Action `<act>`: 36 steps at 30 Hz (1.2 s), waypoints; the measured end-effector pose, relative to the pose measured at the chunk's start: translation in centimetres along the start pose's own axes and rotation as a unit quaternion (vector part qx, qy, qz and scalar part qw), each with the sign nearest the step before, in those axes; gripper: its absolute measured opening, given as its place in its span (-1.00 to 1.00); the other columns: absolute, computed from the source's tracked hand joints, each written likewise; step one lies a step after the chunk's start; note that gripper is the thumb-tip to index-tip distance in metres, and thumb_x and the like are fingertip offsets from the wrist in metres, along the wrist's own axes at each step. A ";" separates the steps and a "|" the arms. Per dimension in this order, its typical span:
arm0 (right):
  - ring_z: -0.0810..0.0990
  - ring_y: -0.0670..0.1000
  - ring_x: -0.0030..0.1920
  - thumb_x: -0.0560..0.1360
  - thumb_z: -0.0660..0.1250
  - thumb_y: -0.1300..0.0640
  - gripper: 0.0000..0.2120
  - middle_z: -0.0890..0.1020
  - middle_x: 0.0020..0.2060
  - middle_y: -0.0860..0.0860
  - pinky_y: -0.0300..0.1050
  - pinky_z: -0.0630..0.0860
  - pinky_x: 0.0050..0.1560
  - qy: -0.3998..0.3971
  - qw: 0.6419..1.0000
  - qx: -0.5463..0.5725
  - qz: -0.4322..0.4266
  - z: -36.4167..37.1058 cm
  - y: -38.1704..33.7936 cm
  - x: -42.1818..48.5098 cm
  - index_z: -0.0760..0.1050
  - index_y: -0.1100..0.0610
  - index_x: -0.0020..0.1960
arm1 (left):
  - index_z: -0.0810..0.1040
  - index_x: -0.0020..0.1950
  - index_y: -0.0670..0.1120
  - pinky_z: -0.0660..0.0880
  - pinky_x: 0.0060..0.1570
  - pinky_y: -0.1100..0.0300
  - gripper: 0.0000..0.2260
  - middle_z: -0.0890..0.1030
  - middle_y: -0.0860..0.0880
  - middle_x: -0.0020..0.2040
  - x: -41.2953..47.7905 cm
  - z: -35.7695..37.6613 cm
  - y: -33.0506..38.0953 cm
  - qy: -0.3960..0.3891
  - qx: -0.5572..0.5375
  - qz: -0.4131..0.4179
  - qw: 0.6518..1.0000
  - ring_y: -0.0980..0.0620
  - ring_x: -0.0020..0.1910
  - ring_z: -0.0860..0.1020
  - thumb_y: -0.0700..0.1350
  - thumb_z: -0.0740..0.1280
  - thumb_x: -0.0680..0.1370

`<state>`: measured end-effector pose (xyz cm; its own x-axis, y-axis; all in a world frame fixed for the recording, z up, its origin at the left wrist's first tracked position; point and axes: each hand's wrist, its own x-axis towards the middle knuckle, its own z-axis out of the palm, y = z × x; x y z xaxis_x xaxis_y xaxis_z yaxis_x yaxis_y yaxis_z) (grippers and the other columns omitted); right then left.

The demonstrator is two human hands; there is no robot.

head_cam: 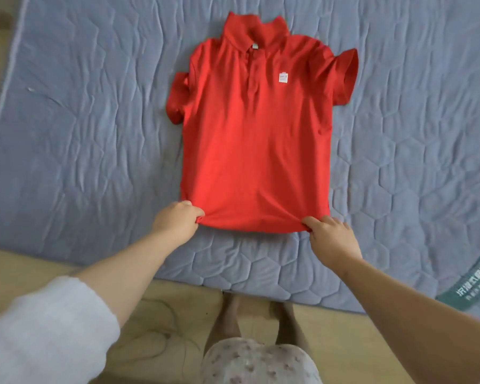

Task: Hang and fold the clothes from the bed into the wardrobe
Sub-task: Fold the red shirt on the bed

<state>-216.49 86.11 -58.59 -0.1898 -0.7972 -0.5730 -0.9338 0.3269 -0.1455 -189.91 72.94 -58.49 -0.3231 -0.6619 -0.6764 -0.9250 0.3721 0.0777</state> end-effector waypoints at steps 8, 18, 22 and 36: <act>0.45 0.14 0.22 0.54 0.10 0.16 -0.61 0.50 0.17 0.06 -0.04 0.31 0.22 -0.149 0.988 -0.034 -0.004 5.4 0.2 0.1 0.42 -0.13 0.30 | 0.52 0.24 0.10 0.35 0.17 0.09 -0.69 0.51 0.01 0.20 0.1 6.0 0.8 -0.095 0.149 0.000 0.984 -0.05 0.23 0.47 -0.15 0.19 0.56; 0.47 0.13 0.26 0.57 0.07 0.12 -0.66 0.50 0.26 0.06 0.04 0.44 0.23 -0.346 0.938 -0.026 0.002 4.4 0.1 -0.1 0.45 0.08 0.29 | 0.33 0.43 0.07 0.36 0.29 0.06 -0.58 0.37 -0.04 0.42 -0.9 6.4 0.4 -0.342 0.144 -0.013 0.928 -0.06 0.33 0.41 -0.13 0.22 0.57; 0.50 0.14 0.20 0.59 0.06 0.13 -0.70 0.54 0.19 0.10 -0.02 0.46 0.16 -0.282 0.959 0.014 0.011 0.9 -0.7 1.4 0.46 0.13 0.22 | 0.41 0.34 0.11 0.40 0.14 0.18 -0.67 0.48 -0.03 0.32 -0.7 4.5 0.0 -0.190 -0.019 -0.070 0.979 -0.04 0.24 0.48 -0.05 0.18 0.58; 0.56 0.14 0.02 0.51 0.12 0.15 -0.68 0.56 0.11 0.11 -0.09 0.48 -0.06 -0.134 0.961 0.223 0.089 -5.8 -10.1 11.2 0.42 0.08 0.24 | 0.57 0.15 -0.15 0.48 -0.18 0.25 -0.79 0.63 -0.13 -0.04 9.0 -4.8 -5.6 -0.007 -0.393 -0.148 0.908 -0.08 -0.13 0.60 -0.21 0.21 0.57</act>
<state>-210.96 70.98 -58.88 -0.1939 -0.5677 -0.8001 -0.6591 0.6795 -0.3224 -188.65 61.76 -61.48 -0.0398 -0.6474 -0.7611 -0.8297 -0.4031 0.3862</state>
